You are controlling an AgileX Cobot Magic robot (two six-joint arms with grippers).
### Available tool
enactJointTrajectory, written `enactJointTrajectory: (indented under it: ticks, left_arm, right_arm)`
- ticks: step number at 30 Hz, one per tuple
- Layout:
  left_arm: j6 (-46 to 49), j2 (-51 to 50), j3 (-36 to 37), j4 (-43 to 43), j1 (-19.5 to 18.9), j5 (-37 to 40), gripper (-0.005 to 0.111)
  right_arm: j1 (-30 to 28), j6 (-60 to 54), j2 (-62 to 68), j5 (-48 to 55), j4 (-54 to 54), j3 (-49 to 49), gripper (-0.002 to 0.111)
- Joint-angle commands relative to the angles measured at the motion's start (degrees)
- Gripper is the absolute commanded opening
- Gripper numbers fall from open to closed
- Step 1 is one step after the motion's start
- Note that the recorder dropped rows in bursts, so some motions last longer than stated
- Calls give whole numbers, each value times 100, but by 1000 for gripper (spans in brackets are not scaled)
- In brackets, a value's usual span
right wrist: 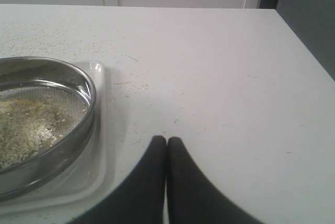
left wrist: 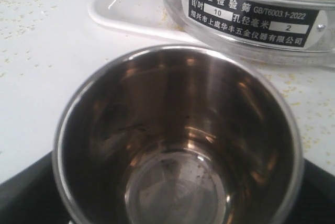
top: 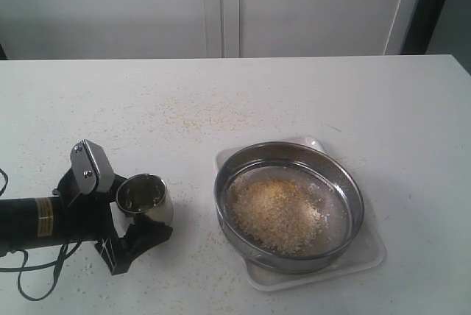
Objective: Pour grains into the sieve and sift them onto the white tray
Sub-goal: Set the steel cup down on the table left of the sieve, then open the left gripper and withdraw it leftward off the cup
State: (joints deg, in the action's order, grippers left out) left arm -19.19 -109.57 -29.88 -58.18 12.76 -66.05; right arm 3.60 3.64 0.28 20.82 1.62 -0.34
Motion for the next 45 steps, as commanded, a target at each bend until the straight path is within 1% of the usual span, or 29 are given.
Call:
enactJointTrajectory:
  ticks: [1,6,11,12,15,19,33,45]
  left_arm:
    - [-4,18,0,-12,-7,-26,89]
    - [-4,18,0,-12,-7,-26,90]
    - [-4,18,0,-24,-7,-26,105]
    - [-4,18,0,-24,-7,-26,106]
    - [-4,18,0,-98,-7,-95,105]
    - [-4,30,0,-110,-7,-391,105]
    - [123,82,0,-107,-7,-391,105]
    - [-54,734,0,-107,-7,-373,105]
  right_arm:
    - [-16,5,-28,-79,9,34,0]
    - [-16,5,-28,-79,9,34,0]
    - [-16,5,-28,-79,9,34,0]
    - [-16,5,-28,-79,9,34,0]
    - [-16,5,-28,-79,9,34,0]
    - [-16,5,-28,-79,9,34,0]
    - [-16,5,-28,-79,9,34,0]
    - [-16,5,-28,-79,9,34,0]
